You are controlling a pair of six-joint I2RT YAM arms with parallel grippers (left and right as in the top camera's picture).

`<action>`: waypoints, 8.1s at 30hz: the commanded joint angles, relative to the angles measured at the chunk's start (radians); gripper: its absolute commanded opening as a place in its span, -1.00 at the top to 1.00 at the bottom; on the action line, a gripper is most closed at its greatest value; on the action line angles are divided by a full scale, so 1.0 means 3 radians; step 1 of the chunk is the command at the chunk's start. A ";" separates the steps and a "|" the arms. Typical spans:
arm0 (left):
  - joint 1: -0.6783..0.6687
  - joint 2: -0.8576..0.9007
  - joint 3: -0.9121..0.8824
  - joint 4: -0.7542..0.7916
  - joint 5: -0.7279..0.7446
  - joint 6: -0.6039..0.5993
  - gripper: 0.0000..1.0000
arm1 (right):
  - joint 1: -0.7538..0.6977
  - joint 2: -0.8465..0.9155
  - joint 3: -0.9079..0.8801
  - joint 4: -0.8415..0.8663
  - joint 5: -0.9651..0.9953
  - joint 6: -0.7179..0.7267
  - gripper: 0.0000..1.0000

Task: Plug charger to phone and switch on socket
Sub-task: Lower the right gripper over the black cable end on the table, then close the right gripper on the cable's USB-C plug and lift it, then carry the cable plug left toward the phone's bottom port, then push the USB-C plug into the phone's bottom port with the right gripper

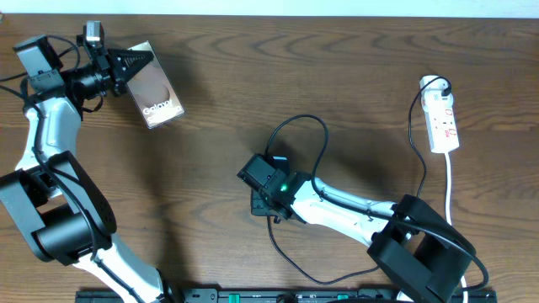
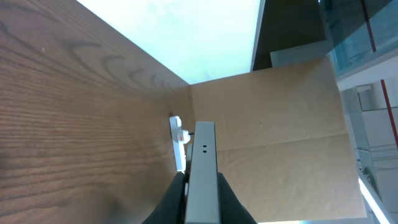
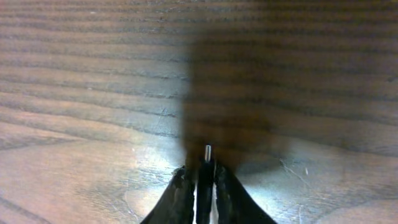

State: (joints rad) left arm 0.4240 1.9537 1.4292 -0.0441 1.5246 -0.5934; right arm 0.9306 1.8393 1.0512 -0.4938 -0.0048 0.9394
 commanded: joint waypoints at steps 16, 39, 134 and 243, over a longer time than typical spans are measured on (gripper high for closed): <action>0.0014 -0.0092 -0.0014 0.0014 0.0156 0.0046 0.86 | -0.0011 0.0039 0.0050 -0.0090 -0.0107 0.0111 0.87; 0.0014 -0.0092 -0.0014 0.0017 0.0156 0.0047 0.85 | -0.1171 0.0062 0.0048 0.1445 -0.3601 -0.1705 0.98; -0.0580 -0.0092 -0.0014 0.1513 -0.0397 -0.1211 0.85 | -0.0974 0.1301 0.0635 0.6046 -0.3133 0.1311 0.98; -0.0642 -0.0092 -0.0014 0.1673 -0.0019 -0.1183 0.85 | -0.1041 0.1301 0.0635 0.6059 -0.3143 0.1217 0.98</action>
State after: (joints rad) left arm 0.2420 1.9537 1.4185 0.4526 1.4826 -0.9428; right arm 0.6193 2.2211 1.2278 1.3212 -0.9810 1.3018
